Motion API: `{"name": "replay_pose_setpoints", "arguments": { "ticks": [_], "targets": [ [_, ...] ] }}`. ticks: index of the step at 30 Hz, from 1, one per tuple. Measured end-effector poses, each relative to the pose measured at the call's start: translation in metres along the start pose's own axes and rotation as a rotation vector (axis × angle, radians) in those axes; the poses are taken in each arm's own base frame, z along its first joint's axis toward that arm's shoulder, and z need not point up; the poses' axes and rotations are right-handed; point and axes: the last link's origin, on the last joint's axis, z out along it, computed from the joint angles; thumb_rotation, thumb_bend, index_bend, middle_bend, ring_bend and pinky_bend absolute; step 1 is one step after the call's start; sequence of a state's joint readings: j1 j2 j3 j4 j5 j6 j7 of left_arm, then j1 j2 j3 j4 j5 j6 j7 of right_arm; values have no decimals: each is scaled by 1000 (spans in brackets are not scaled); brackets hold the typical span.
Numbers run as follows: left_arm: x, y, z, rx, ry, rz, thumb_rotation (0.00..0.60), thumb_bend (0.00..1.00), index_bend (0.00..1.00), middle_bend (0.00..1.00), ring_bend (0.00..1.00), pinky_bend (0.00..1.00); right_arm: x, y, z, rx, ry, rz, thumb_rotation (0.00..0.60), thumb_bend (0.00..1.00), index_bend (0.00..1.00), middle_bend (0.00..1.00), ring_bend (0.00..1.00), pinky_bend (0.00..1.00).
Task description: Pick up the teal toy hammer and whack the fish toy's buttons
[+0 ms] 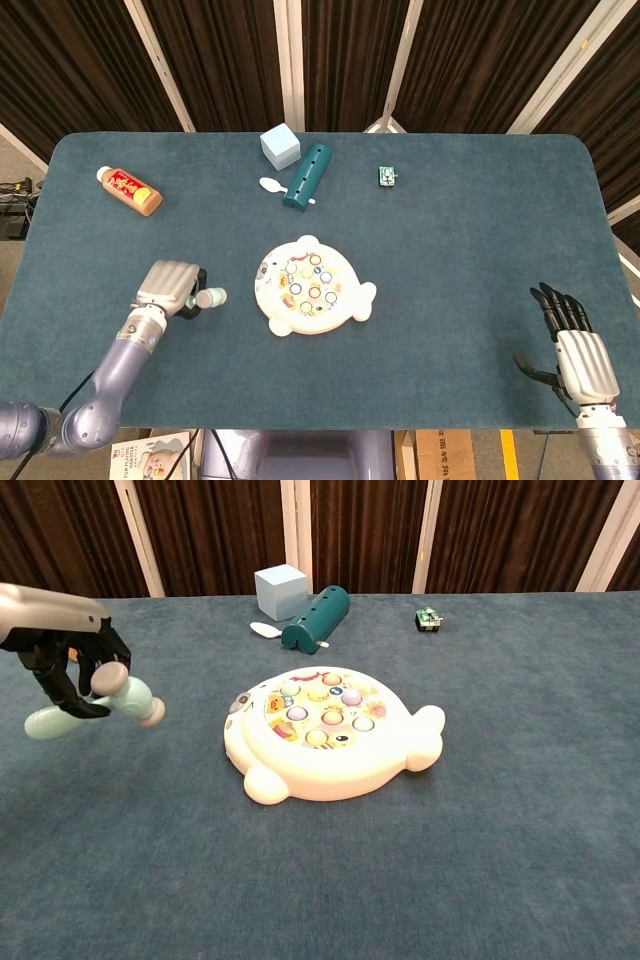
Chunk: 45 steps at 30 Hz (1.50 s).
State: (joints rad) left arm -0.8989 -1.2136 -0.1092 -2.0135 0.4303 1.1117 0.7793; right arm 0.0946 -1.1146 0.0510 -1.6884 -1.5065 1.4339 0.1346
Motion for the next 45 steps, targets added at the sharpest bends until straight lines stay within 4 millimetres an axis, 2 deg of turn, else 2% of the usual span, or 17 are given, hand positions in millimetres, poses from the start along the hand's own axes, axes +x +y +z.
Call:
{"name": "replay_pose_setpoints", "arguments": {
  "ticks": [6,15,30,33,38,45],
  "targets": [
    [-20,-4,1,-35,-38,37,600,622,635,538,423,528,0,0,0,-2,3,-3,600,240,0,0,0,0],
    [-36,-3,5,-73,-84,68,600,622,629,538,423,528,0,0,-1,3,3,1,600,241,0,0,0,0],
    [-46,-14,13,-49,-104,88,600,608,568,519,416,522,0,-1,-1,6,0,-1,600,241,0,0,0,0],
    [-48,-17,14,-43,-105,92,600,556,537,501,404,514,0,-1,-1,6,0,-1,600,241,0,0,0,0],
    [-48,-19,15,-31,-94,103,600,398,462,402,336,450,0,0,-1,6,0,-2,600,240,0,0,0,0],
    [-46,-26,14,-2,-59,97,600,247,332,271,217,312,-1,0,-1,6,-2,-4,600,240,0,0,0,0]
  ]
}}
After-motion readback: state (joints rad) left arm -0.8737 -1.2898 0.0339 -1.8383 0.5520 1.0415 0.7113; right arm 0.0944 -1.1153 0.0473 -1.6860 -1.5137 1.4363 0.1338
